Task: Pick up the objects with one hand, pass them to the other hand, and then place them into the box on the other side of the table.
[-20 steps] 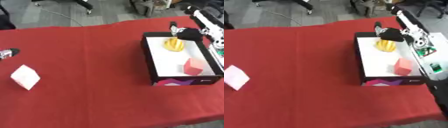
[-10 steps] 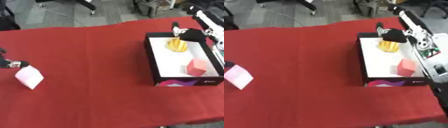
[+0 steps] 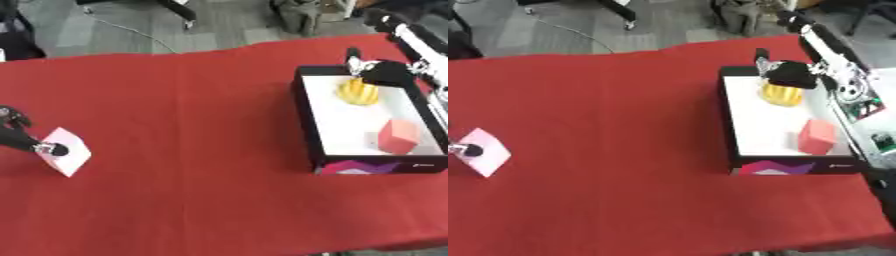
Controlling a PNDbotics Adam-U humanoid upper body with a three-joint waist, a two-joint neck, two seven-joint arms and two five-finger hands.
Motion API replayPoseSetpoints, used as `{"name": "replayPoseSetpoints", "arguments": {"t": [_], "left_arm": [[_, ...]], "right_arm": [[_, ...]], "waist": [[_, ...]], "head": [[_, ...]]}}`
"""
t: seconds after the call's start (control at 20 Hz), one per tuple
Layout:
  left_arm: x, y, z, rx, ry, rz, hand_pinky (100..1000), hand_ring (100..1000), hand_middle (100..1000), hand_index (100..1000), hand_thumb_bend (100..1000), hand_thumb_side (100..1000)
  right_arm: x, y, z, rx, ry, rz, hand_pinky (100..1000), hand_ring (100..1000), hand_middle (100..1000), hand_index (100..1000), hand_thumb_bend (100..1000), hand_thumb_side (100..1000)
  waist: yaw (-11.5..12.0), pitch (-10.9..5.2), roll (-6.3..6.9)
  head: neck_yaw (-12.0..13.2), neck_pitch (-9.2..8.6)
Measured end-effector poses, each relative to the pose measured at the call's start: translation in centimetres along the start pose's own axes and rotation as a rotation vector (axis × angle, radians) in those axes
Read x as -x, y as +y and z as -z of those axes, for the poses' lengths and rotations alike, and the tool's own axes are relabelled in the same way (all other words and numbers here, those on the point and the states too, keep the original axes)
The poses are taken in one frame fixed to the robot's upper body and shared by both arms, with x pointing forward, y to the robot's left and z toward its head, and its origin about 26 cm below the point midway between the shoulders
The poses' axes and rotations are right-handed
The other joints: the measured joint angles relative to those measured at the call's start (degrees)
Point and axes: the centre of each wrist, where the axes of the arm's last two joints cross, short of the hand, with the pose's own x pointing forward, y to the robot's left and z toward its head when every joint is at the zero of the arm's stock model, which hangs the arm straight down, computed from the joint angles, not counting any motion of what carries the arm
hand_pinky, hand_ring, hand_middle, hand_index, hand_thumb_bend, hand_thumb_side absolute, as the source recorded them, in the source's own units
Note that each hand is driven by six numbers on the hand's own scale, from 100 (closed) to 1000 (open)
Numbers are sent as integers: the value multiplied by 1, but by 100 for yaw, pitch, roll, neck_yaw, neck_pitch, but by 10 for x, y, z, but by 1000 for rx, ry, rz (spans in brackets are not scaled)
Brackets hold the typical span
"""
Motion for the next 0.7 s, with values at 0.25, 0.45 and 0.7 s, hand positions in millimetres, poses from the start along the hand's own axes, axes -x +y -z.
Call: {"name": "replayPoseSetpoints", "arguments": {"t": [0.25,0.45,0.7], "left_arm": [[-1,-2,9,23,9,-9,916,870,793,868,770,438],[-5,-11,22,51,38,-9,911,866,788,858,710,422],[-9,-20,34,80,61,-14,887,820,732,786,460,430]], "right_arm": [[1,2,0,-4,5,6,1000,1000,929,1000,100,321],[1,5,0,-10,6,13,1000,1000,928,1000,100,322],[3,7,0,-14,13,14,1000,1000,927,1000,100,325]], "waist": [[-3,0,-4],[-14,0,-6],[-36,0,-7]], "head": [[19,-1],[36,-1],[44,-1]]}}
